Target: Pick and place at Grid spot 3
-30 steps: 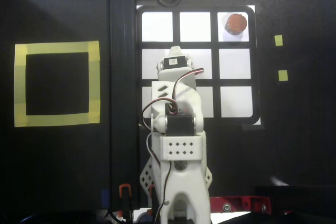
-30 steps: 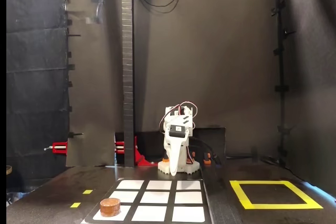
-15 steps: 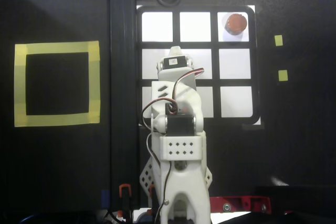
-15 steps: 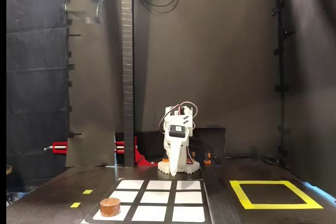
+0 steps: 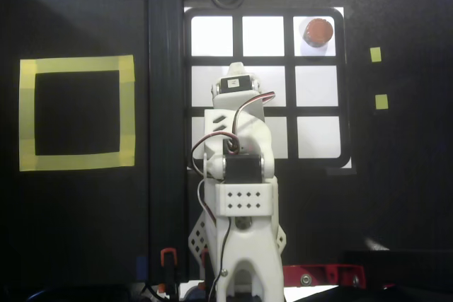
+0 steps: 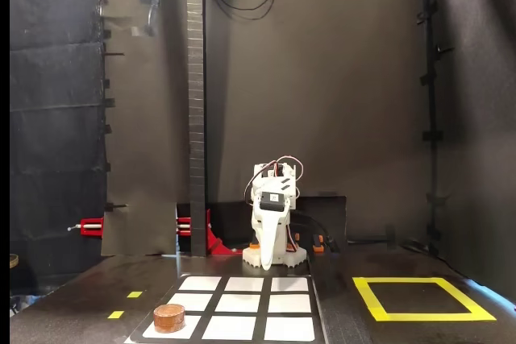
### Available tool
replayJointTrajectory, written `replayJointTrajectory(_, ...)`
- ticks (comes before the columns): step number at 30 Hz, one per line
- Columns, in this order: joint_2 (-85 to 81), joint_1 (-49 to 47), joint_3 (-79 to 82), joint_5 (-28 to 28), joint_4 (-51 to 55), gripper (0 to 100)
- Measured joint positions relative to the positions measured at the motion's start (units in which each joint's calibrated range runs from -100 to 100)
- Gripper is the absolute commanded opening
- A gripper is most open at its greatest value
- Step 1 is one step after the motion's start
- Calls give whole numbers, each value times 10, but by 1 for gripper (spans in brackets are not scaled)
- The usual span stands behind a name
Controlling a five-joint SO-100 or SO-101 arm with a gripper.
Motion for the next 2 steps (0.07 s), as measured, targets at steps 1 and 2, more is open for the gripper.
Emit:
replayJointTrajectory(1,0,0,0,0,0,0)
replayJointTrajectory(2,0,0,0,0,0,0)
